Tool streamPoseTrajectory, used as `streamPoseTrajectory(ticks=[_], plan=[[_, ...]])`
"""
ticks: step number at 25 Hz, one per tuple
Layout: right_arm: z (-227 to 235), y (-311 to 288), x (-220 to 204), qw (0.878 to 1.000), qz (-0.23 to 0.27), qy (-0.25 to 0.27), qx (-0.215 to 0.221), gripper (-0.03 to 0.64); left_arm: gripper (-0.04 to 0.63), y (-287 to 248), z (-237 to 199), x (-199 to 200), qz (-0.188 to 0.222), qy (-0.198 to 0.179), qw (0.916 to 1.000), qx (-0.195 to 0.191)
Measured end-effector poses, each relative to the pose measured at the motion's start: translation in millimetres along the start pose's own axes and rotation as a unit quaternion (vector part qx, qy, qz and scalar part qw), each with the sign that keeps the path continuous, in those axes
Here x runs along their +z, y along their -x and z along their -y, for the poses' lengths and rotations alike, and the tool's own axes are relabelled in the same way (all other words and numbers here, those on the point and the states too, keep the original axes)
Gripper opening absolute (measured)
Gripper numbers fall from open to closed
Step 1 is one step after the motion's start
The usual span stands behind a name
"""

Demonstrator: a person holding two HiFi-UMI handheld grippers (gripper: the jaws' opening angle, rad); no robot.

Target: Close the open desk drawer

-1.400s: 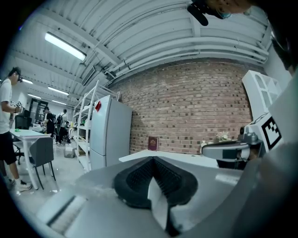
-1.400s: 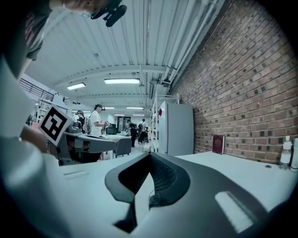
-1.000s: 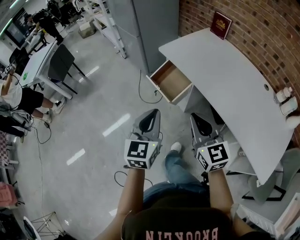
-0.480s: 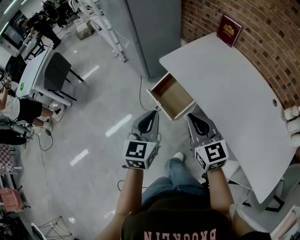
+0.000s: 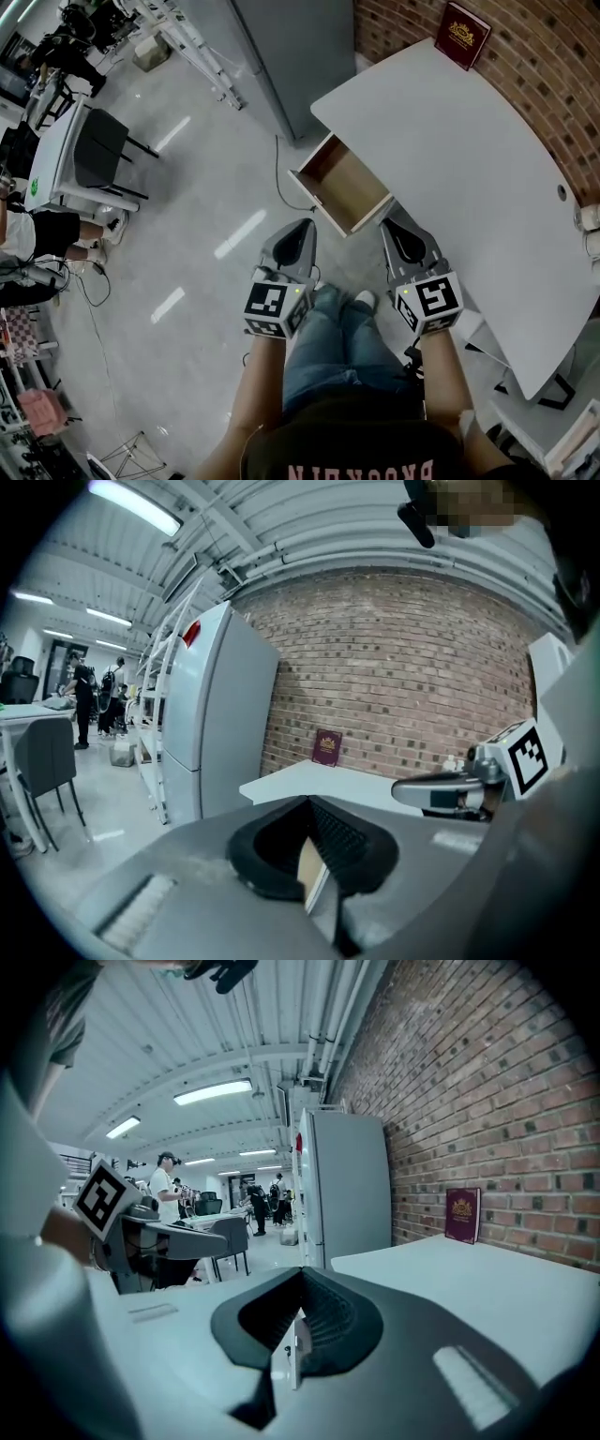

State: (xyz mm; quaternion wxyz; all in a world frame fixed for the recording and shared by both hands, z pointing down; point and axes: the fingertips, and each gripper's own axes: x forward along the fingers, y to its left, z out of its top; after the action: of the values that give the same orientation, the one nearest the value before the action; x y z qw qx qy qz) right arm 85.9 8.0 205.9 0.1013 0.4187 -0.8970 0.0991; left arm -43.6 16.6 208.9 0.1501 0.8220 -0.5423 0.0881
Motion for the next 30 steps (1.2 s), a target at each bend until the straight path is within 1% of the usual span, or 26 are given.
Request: streamPoseTrajectory(ticks=[3,7,11,14,18,24,30], plan=[[7.5,-6.8,-2.9,1.000,-0.015,0.000,-0.010,-0.002,-0.003,-12.0,-8.5,-7.9,-0.009,-0.010,0.9999,-0.010],[17.9,-20.1,-8.3,1.000,-0.021,0.018,-0.007,-0.002,-0.003,-35.4,-14.0,-13.5,-0.022,0.004,0.9995,-0.022],[24.8,-36.4,-31.9,0.999,-0.035,0.016,-0.017,-0.002,-0.003,-54.9,-21.8,-40.5,-0.045,0.023,0.9983,-0.029],[26.9,-50.8,-52.1,0.999,-0.047,0.018,-0.012,-0.002,-0.003,-72.5,-33.4,-61.3,-0.044,0.018,0.9983,-0.034],[27.9,-67.6,-79.7,0.998,-0.066,0.015,-0.008,-0.002,-0.003,-89.2,-48.0,-90.8,-0.055,0.030,0.9973,-0.037],[28.2,-92.5,-129.3,0.996,-0.085,-0.021,-0.021,-0.002,-0.003,-110.8,-77.2,-143.8,-0.072,0.071,0.9945,-0.028],[25.9,-112.1,-184.6,0.992,-0.106,-0.054,-0.035,-0.002,-0.003,-126.1,-101.2,-200.0,-0.090,0.128,0.9877,-0.011]])
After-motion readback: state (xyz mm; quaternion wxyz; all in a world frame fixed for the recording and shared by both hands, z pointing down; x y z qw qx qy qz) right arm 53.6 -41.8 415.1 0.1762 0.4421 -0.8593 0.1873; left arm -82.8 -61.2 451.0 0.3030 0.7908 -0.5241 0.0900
